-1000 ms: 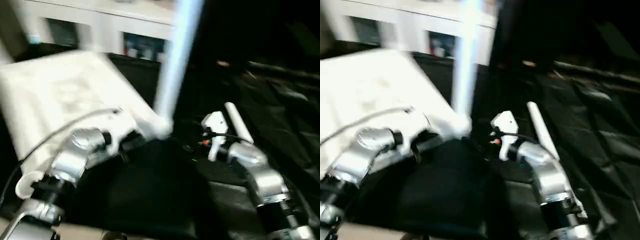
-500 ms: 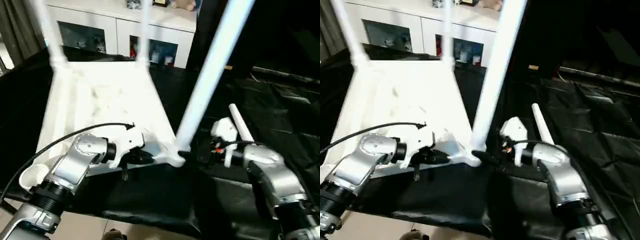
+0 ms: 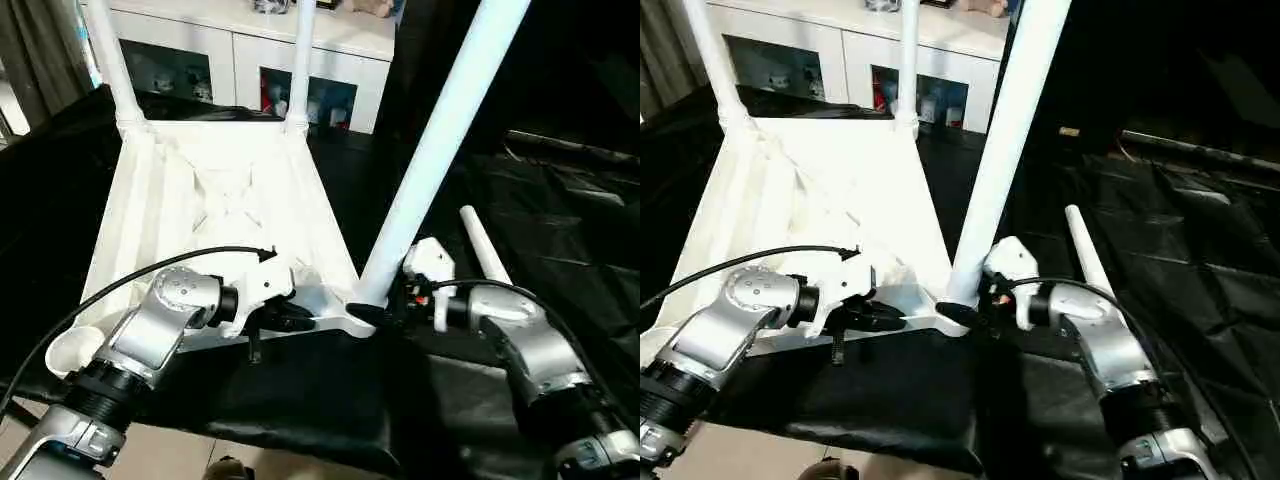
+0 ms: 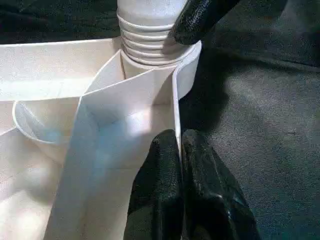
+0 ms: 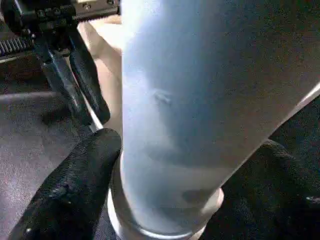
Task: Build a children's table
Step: Insert table leg to table base
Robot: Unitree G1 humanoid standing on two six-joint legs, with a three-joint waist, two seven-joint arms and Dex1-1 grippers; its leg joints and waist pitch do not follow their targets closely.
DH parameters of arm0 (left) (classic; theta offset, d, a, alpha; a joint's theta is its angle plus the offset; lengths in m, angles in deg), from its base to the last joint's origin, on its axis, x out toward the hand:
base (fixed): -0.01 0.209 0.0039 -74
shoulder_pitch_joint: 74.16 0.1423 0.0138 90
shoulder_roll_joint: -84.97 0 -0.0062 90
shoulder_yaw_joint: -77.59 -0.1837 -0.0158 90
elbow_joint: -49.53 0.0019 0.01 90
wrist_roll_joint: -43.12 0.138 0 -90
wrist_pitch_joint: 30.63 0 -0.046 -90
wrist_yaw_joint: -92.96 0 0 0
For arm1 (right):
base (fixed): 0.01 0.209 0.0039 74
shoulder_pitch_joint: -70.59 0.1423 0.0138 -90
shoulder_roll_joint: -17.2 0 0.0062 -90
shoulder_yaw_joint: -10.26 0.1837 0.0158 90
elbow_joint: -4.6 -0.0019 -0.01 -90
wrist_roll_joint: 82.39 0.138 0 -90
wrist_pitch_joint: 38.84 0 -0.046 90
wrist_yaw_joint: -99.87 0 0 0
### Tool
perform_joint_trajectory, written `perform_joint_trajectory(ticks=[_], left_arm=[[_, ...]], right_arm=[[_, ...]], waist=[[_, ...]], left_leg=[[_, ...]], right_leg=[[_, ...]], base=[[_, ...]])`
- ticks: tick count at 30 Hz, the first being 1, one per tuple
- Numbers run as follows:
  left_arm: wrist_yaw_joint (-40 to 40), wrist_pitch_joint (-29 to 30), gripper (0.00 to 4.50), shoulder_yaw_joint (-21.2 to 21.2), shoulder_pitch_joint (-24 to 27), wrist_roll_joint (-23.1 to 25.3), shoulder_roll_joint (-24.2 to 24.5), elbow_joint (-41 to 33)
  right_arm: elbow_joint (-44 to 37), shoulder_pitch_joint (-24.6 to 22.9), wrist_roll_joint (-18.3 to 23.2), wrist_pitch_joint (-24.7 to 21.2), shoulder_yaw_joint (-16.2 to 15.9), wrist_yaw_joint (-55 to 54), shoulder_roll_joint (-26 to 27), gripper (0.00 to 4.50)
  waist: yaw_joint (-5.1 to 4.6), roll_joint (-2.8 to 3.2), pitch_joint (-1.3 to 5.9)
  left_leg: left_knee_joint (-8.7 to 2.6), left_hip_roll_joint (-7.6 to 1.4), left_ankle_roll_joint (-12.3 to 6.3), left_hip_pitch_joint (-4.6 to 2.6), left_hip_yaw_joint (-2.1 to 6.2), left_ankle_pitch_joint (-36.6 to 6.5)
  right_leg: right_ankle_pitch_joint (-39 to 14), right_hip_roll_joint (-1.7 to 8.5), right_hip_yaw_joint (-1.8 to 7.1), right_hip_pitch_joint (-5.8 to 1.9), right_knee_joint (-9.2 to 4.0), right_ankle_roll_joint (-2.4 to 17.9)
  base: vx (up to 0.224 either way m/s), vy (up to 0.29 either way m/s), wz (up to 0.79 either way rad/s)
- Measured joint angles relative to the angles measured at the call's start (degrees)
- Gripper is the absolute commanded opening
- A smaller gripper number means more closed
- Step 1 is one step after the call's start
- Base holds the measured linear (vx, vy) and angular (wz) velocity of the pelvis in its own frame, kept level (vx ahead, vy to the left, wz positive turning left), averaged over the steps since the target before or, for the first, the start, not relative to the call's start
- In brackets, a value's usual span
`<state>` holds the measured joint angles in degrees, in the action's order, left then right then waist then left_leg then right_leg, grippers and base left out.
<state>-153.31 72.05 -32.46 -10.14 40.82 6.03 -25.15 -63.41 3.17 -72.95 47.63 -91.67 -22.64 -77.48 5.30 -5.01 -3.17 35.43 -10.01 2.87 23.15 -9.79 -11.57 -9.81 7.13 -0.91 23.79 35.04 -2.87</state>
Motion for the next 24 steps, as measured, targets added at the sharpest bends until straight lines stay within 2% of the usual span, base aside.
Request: perform_joint_trajectory(ticks=[3,4,9,15,21,24], left_arm=[[0.1,0.0,0.0,0.0,-0.1,0.0,0.0,0.1],[0.1,0.0,0.0,0.0,-0.2,0.0,0.0,0.1],[0.1,0.0,0.0,0.0,-0.4,0.0,0.2,0.3],[0.5,0.0,0.0,0.2,-0.6,0.0,0.1,0.5],[10.6,2.7,0.0,0.9,-5.4,3.2,-6.6,7.8],[17.7,6.0,0.0,1.6,-8.4,4.5,-10.8,12.1]], right_arm=[[1.1,0.3,0.0,0.4,0.0,0.4,0.3,3.36],[1.3,0.3,0.0,0.4,-0.1,0.5,0.3,3.14],[1.9,0.8,0.0,1.0,-0.4,1.0,0.4,2.76],[3.1,1.0,-0.1,1.6,0.1,0.4,1.2,2.67],[8.7,4.0,-1.7,-2.3,4.2,-17.1,8.2,2.66],[13.4,7.9,-3.0,-4.7,6.9,-30.0,13.4,2.66]], waist=[[-0.03,0.0,0.0],[-0.03,0.0,0.0],[-0.05,0.0,0.0],[-0.12,-0.05,0.04],[-0.63,0.16,0.22],[-1.45,0.19,0.29]], left_leg=[[-0.02,-0.04,0.2,-0.01,0.0,0.1],[-0.03,-0.07,0.23,-0.01,0.0,0.1],[-0.03,-0.1,0.26,-0.01,0.0,0.2],[-0.03,-0.29,0.56,-0.1,0.0,0.4],[-0.12,-0.41,0.79,-0.28,0.02,0.5],[-0.35,-0.41,0.81,-0.29,0.07,0.5]], right_leg=[[0.0,-0.01,-0.02,0.02,0.03,0.0],[0.0,-0.03,-0.03,0.01,0.03,0.0],[0.1,-0.07,-0.03,0.02,0.04,0.1],[0.1,-0.23,-0.02,-0.02,0.08,0.1],[0.1,-0.4,0.01,0.0,0.07,0.1],[0.1,-0.44,-0.03,0.1,-0.07,0.1]], base=[[0.0,0.0,0.0],[0.0,0.0,0.0],[0.0,0.0,0.0],[0.0,0.0,0.0],[0.0,0.0,0.0],[0.0,0.0,0.0]])
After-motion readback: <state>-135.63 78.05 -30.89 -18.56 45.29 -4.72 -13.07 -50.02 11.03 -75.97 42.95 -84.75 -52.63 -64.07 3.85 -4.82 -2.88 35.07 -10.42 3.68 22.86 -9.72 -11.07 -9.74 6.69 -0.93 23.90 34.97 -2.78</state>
